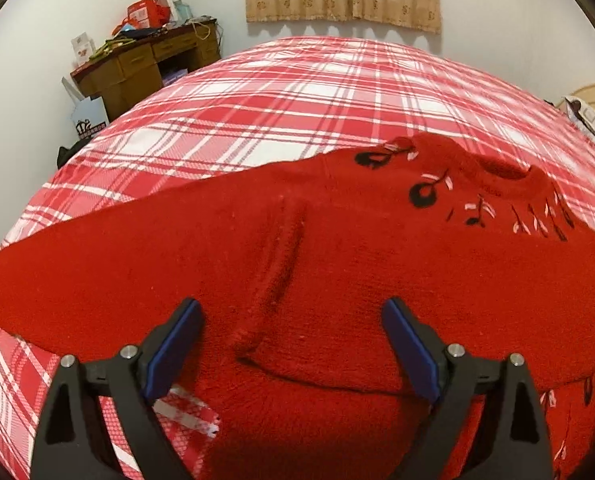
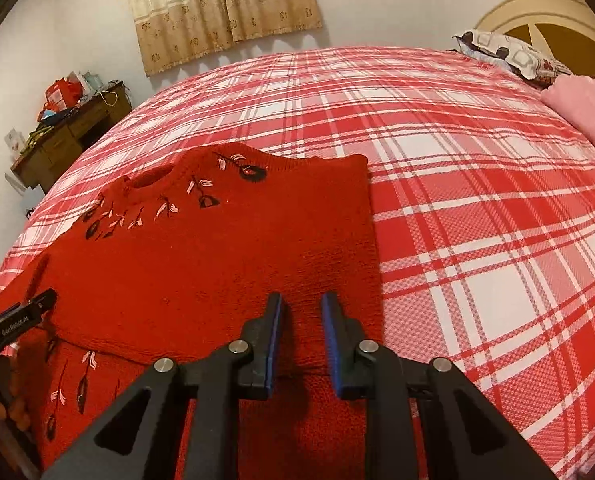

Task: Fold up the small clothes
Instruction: 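Open the right tool to release the sleeve and lift away, then grasp the cuff of the other sweater sleeve with the left tool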

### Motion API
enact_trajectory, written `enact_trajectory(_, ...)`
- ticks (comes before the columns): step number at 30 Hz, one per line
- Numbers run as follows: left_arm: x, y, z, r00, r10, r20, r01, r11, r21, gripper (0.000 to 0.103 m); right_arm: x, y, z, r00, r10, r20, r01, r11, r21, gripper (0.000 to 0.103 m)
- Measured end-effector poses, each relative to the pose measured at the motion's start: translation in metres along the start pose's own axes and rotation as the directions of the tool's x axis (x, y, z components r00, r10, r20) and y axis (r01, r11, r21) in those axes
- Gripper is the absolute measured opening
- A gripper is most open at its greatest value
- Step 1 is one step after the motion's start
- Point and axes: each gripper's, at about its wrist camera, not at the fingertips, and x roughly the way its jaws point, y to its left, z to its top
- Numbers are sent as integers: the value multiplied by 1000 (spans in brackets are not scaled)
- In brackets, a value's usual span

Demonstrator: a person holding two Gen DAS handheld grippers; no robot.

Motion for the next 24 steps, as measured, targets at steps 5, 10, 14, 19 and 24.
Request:
enact_trajectory(5,-4,8,-3,999,-32,-19,32,999,-20,99,-2,2,-2,1000,4,6,-4,1000,-9,28)
enact_trajectory(10,-37,56,-4,998,17,64,-13,998,-54,99,-4,0,-3,1000,18,9,-18,1000,2,29)
enact_trajectory(14,-52,135,-2,991,91,94,-71,977,-200,99,-4,0,-4,1000,18,9,-18,1000,2,29)
enact_trajectory(19,-50,245,-9,971,236,24,-207,891,-404,92,-4,0,-4,1000,19,10,-19,1000,3,29)
enact_trajectory(24,-48,334,-37,972,231,-49,-210,751,-626,75,-4,0,-4,1000,18,10,-18,1000,3,29)
